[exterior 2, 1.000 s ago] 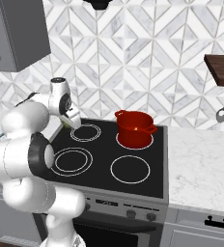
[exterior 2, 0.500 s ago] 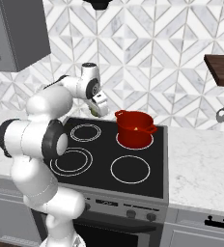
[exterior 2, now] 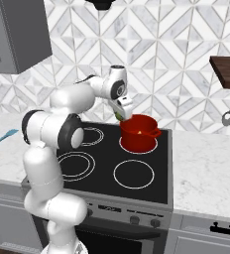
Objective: Put the lime and lemon wedge in the pot. Retrieve the spatula and lightly stir the vegetables in the pot.
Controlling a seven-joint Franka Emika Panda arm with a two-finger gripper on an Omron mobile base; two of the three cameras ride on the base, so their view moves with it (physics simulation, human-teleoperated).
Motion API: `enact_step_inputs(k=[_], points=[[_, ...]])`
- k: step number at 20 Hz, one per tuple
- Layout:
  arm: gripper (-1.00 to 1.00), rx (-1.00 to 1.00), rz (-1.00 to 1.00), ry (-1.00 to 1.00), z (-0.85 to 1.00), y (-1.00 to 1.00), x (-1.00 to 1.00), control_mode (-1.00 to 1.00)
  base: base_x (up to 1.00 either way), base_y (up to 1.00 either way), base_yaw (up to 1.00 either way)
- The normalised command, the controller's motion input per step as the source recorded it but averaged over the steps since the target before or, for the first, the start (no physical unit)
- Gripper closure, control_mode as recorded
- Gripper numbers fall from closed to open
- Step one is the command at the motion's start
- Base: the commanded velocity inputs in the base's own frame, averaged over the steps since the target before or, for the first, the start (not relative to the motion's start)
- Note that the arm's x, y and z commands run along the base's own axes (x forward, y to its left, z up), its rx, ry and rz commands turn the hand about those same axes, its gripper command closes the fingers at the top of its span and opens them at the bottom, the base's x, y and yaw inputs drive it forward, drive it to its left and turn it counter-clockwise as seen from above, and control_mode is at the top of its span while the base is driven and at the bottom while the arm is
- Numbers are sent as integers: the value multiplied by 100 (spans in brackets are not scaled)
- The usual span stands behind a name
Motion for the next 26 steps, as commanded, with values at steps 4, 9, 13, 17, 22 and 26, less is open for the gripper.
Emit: enact_step_inputs(k=[4, 9, 13, 17, 22, 26], points=[[100, 0, -8, 0, -48, -64, 25, -100, 0, 0, 0], [100, -2, -6, 0, -47, -38, 41, -100, 0, 0, 0], [100, -6, -4, 1, -34, -4, 54, -100, 0, 0, 0], [100, -1, -4, 1, -26, -1, 19, -100, 0, 0, 0], [100, 0, -2, 1, -18, -2, 11, -100, 0, 0, 0], [100, 0, -1, 1, -19, 0, 9, -100, 0, 0, 0]])
